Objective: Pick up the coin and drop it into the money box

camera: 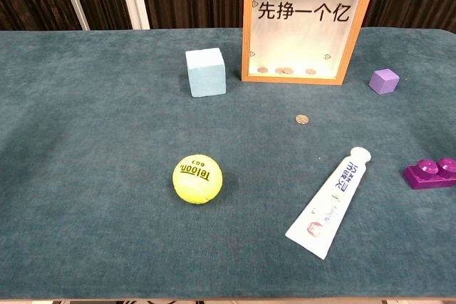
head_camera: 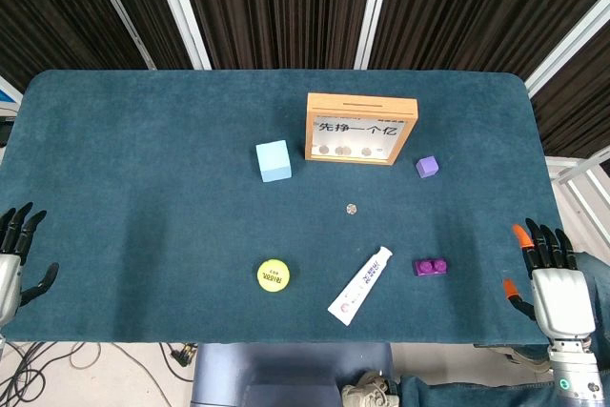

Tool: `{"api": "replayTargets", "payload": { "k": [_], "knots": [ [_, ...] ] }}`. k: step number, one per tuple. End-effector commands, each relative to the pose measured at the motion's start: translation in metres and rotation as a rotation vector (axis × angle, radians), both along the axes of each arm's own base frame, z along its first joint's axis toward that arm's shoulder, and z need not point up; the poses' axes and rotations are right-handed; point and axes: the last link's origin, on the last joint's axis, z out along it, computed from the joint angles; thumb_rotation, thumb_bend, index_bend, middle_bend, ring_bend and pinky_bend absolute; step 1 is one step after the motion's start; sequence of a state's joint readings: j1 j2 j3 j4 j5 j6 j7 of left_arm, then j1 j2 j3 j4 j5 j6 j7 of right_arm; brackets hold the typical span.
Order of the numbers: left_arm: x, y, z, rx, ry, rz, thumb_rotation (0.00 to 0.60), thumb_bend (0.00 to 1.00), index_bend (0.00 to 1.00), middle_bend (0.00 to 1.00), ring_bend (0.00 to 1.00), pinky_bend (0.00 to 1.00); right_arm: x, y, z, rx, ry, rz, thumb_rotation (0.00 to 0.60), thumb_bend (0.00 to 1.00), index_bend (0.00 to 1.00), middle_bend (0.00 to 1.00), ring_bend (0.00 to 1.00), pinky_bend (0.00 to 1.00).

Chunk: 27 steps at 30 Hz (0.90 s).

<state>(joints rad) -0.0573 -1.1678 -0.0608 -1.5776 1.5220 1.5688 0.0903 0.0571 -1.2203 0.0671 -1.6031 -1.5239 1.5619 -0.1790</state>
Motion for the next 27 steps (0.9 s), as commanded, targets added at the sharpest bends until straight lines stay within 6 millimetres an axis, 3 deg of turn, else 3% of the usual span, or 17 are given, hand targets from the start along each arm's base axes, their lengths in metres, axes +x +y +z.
{"api": "replayTargets", "payload": {
  "k": [1,21,27],
  "knots": [
    [-0.001,-0.001,0.000,0.006,-0.001,0.002,0.600,0.31,0.11,0.01,0.00,0.00,0.001,0.000,0.000,0.001,-0.001,0.000,0.600,0.39,0.06,0.01,0.00,0.00],
    [-0.002,-0.002,0.000,-0.001,-0.003,0.040,0.600,0.31,0.11,0.01,0.00,0.00,0.005,-0.003,-0.005,0.027,-0.058,0.003,0.600,0.39,0.07,0.01,0.00,0.00],
    [-0.001,-0.001,-0.002,-0.011,0.002,0.048,0.600,0.31,0.11,0.01,0.00,0.00,0.019,-0.024,-0.010,0.063,-0.114,0.022,0.600,0.39,0.10,0.01,0.00,0.00]
  ]
}}
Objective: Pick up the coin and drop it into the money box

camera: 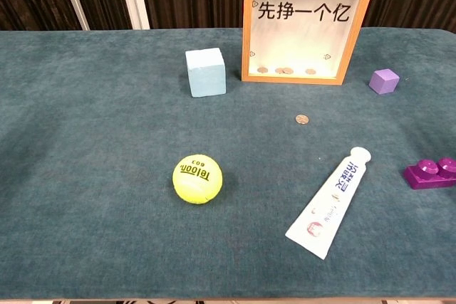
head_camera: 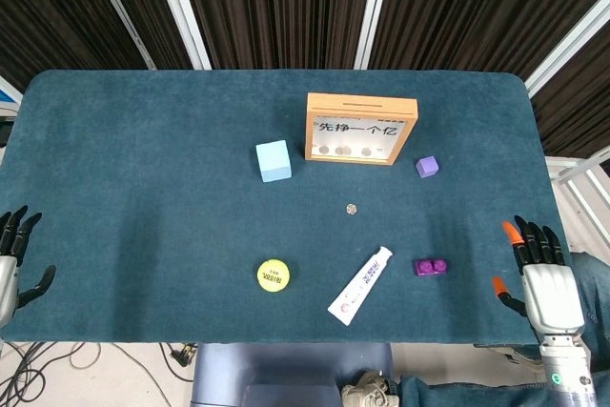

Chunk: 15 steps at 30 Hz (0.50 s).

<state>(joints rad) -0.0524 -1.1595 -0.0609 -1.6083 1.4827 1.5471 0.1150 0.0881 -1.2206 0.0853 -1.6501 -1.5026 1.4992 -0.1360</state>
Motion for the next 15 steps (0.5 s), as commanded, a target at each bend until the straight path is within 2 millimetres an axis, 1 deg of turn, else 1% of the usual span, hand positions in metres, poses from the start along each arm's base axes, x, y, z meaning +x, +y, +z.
{"api": "replayTargets", "payload": {
  "k": [1,6,9,10,12,15],
  "knots": [
    [0.001,0.000,-0.002,-0.006,0.004,0.000,0.600,0.31,0.11,0.01,0.00,0.00,0.012,-0.017,-0.002,0.032,-0.022,0.031,0.600,0.39,0.11,0.01,0.00,0.00],
    [0.000,-0.001,-0.002,-0.003,0.005,0.015,0.600,0.31,0.11,0.01,0.00,0.00,0.034,-0.049,-0.012,0.099,0.003,0.092,0.600,0.39,0.20,0.06,0.01,0.00],
    [0.000,-0.001,-0.001,0.004,-0.001,0.023,0.600,0.31,0.11,0.01,0.00,0.00,0.046,-0.070,-0.024,0.117,-0.036,0.103,0.600,0.39,0.27,0.11,0.09,0.01],
    [-0.001,-0.001,-0.001,0.005,0.000,0.027,0.600,0.31,0.12,0.01,0.00,0.00,0.050,-0.076,-0.028,0.113,-0.056,0.107,0.600,0.39,0.27,0.12,0.09,0.03],
    [-0.001,-0.001,-0.002,0.005,-0.002,0.036,0.600,0.31,0.12,0.01,0.00,0.00,0.056,-0.088,-0.036,0.109,-0.090,0.114,0.600,0.39,0.27,0.12,0.10,0.10],
    [-0.002,0.000,-0.001,0.011,-0.010,0.048,0.600,0.32,0.12,0.01,0.00,0.00,0.059,-0.100,-0.048,0.124,-0.093,0.109,0.600,0.39,0.27,0.12,0.10,0.18]
  ]
}}
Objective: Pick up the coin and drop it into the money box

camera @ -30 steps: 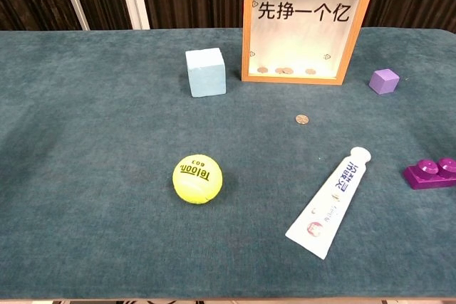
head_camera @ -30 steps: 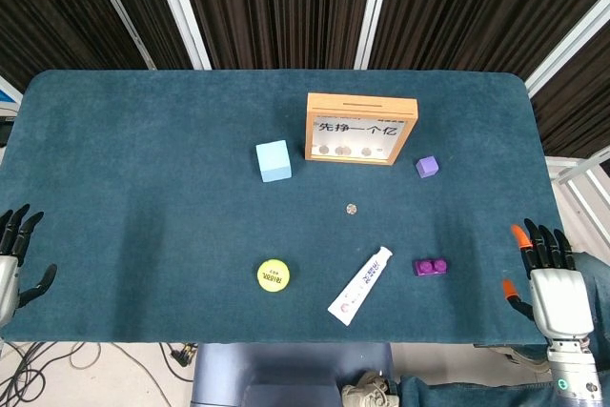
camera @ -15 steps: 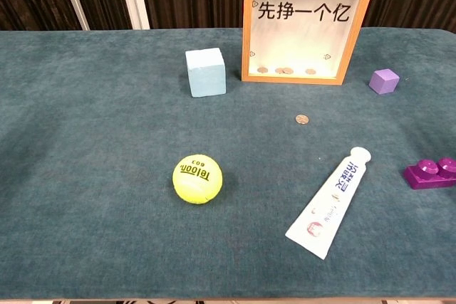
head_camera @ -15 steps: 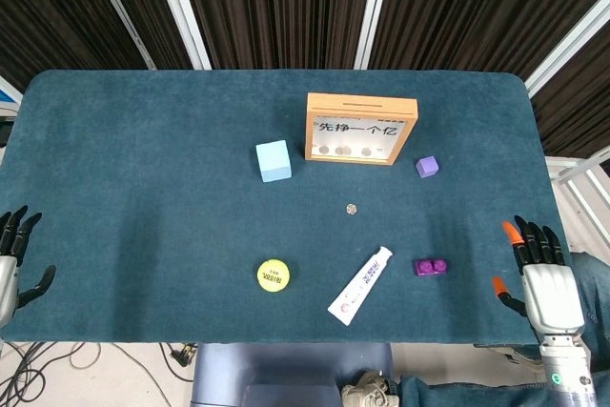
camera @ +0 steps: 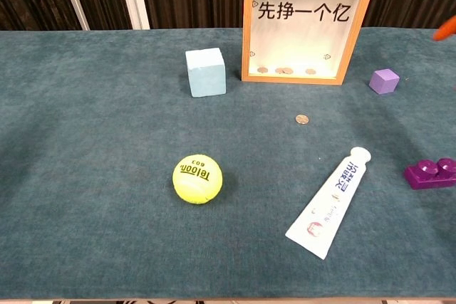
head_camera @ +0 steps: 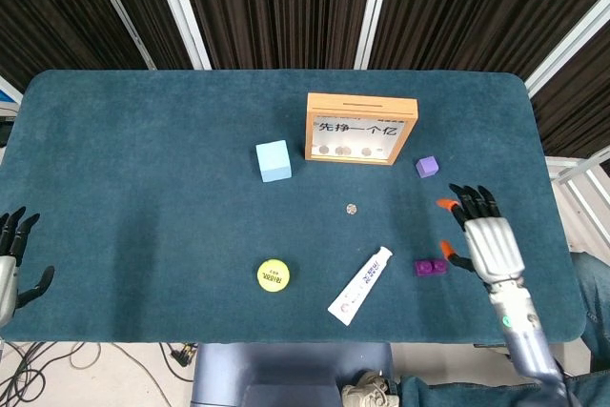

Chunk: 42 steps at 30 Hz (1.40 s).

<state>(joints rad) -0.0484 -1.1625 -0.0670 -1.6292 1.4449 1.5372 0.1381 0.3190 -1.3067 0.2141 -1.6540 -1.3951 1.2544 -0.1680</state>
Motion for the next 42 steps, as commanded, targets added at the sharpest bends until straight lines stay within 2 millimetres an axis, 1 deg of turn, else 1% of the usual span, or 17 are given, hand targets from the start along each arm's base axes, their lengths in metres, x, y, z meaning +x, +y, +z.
{"api": "replayTargets", "payload": {
  "k": [1,4,7,11,13,18,24,30,36,42],
  "knots": [
    [0.000,0.001,0.000,0.006,-0.006,0.009,0.600,0.33,0.12,0.01,0.00,0.00,0.004,-0.019,-0.016,0.020,-0.008,-0.014,0.600,0.39,0.27,0.12,0.10,0.16],
    [-0.001,0.001,0.000,0.006,-0.006,0.017,0.600,0.34,0.12,0.01,0.00,0.00,0.005,-0.027,-0.030,0.058,0.013,-0.025,0.600,0.39,0.27,0.12,0.10,0.02],
    [-0.001,0.001,0.000,0.006,-0.007,0.025,0.600,0.34,0.12,0.01,0.00,0.00,0.006,-0.035,-0.043,0.096,0.047,-0.029,0.600,0.39,0.27,0.12,0.10,0.00],
    [-0.001,0.001,0.000,0.010,-0.007,0.031,0.600,0.34,0.12,0.01,0.00,0.00,0.006,-0.042,-0.055,0.139,0.082,-0.040,0.600,0.39,0.17,0.12,0.10,0.00],
    [-0.002,0.001,0.000,0.008,-0.008,0.035,0.600,0.34,0.12,0.01,0.00,0.00,0.006,-0.044,-0.060,0.157,0.092,-0.047,0.600,0.39,0.17,0.12,0.10,0.00],
    [-0.001,0.001,0.000,0.006,-0.006,0.039,0.600,0.34,0.12,0.01,0.00,0.00,0.009,-0.048,-0.071,0.189,0.130,-0.045,0.600,0.39,0.17,0.12,0.09,0.00],
    [-0.002,0.001,0.000,0.007,-0.004,0.046,0.600,0.34,0.12,0.01,0.00,0.00,0.012,-0.054,-0.087,0.233,0.174,-0.047,0.600,0.39,0.18,0.12,0.05,0.00],
    [-0.003,0.001,0.000,0.006,-0.007,0.057,0.600,0.34,0.12,0.01,0.00,0.00,0.023,-0.065,-0.102,0.259,0.188,-0.027,0.600,0.39,0.22,0.12,0.05,0.00],
    [-0.003,0.001,0.001,0.011,-0.009,0.063,0.600,0.34,0.12,0.01,0.00,0.00,0.033,-0.076,-0.113,0.277,0.193,-0.012,0.600,0.39,0.23,0.12,0.05,0.00],
    [-0.003,0.001,0.000,0.011,-0.009,0.067,0.600,0.34,0.12,0.01,0.00,0.00,0.039,-0.083,-0.125,0.287,0.201,-0.004,0.600,0.39,0.26,0.12,0.05,0.00]
  ]
}}
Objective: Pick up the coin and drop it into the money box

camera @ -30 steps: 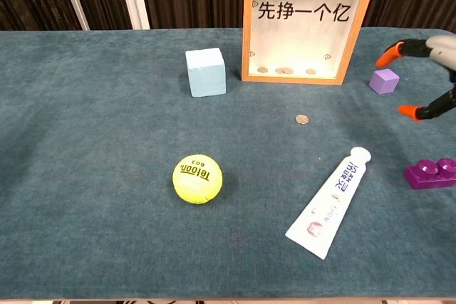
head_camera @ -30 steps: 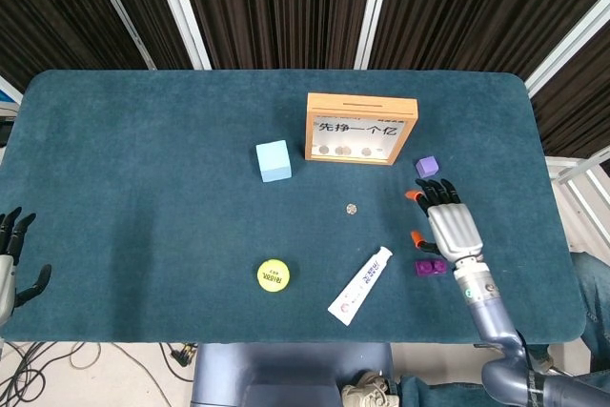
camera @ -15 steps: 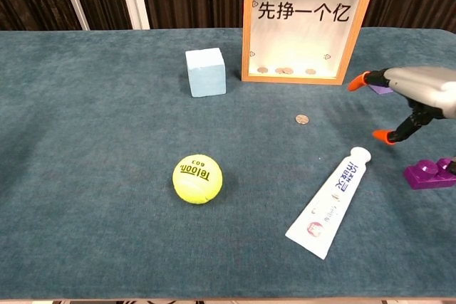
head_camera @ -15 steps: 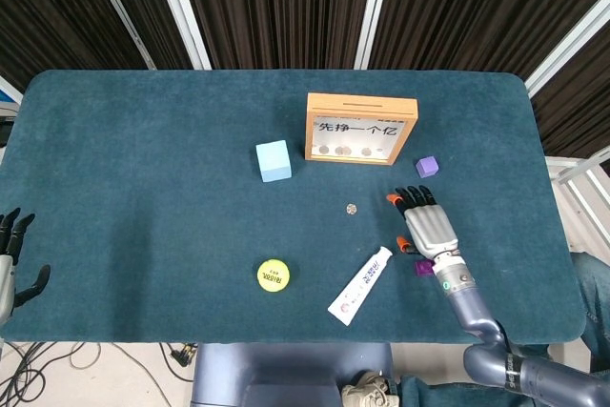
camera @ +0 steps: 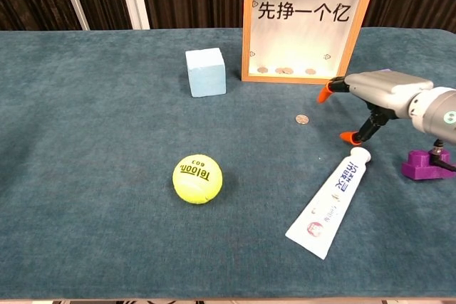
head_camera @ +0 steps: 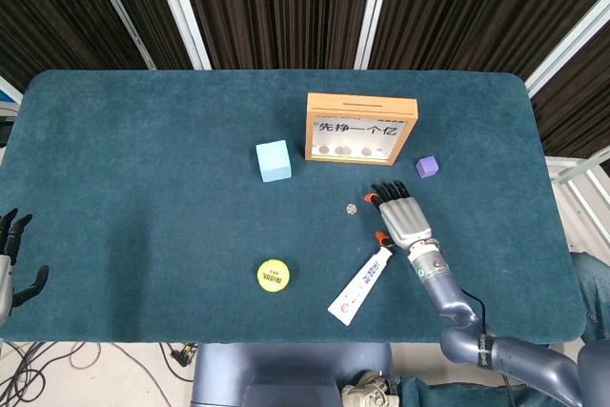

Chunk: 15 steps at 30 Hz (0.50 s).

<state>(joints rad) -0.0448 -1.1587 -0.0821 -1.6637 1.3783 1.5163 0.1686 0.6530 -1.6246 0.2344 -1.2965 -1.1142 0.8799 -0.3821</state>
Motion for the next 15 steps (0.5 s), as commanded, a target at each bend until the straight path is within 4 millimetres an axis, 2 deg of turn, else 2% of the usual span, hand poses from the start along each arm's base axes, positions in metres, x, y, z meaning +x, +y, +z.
{"api": "replayTargets", "payload": {
  "k": [1,15],
  "knots": [
    [0.000,0.000,0.000,0.000,0.000,0.000,0.600,0.34,0.12,0.01,0.00,0.00,0.003,-0.003,-0.007,0.007,0.002,0.001,0.600,0.39,0.27,0.12,0.05,0.00],
    [0.000,0.000,0.000,-0.001,-0.004,0.005,0.600,0.34,0.12,0.01,0.00,0.00,0.018,-0.014,-0.024,-0.012,-0.010,0.007,0.600,0.39,0.38,0.12,0.05,0.00]
  ]
}}
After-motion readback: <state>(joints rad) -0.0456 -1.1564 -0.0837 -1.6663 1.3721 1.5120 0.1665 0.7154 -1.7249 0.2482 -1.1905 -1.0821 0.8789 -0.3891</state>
